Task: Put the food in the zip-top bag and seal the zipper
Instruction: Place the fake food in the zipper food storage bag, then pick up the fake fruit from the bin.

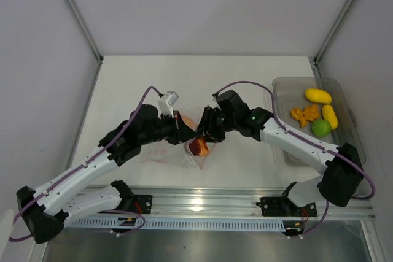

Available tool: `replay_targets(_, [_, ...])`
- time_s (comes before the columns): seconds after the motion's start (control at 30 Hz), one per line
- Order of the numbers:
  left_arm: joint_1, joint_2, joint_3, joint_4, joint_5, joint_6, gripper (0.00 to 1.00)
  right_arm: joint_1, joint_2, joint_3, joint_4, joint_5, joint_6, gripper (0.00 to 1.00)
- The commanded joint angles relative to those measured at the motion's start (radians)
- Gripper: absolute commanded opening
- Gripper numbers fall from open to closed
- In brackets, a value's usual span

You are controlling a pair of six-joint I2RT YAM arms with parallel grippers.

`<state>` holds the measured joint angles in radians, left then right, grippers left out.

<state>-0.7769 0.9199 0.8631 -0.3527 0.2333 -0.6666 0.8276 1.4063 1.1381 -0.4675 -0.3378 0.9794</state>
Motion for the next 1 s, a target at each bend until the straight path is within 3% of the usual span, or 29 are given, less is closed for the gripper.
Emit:
replay_targets(0.0, [-0.007,-0.013,0.025,0.029,0.031,-0.019,0.01,0.001,0.016,0.081,-0.019,-0.004,-0.073,0.48])
replay_targets(0.1, [-0.009,-0.019,0.025,0.018,0.017,-0.013,0.01,-0.002,0.013,0.083,-0.022,-0.006,-0.085,0.61])
replay_targets(0.4, [-0.007,-0.023,0.027,0.012,0.008,-0.005,0.01,0.019,-0.015,0.077,-0.100,0.023,-0.123,0.61])
replay_targets(0.63, [-0.007,-0.024,0.017,0.006,-0.002,0.009,0.01,0.012,-0.161,0.088,-0.273,0.222,-0.197,0.61])
replay_targets(0.83, [-0.009,-0.021,-0.004,0.011,-0.003,0.022,0.01,-0.068,-0.291,0.081,-0.402,0.301,-0.268,0.62])
replay_targets(0.97, [-0.007,-0.023,-0.012,0.011,0.003,0.044,0.00,-0.191,-0.358,0.078,-0.477,0.322,-0.320,0.64])
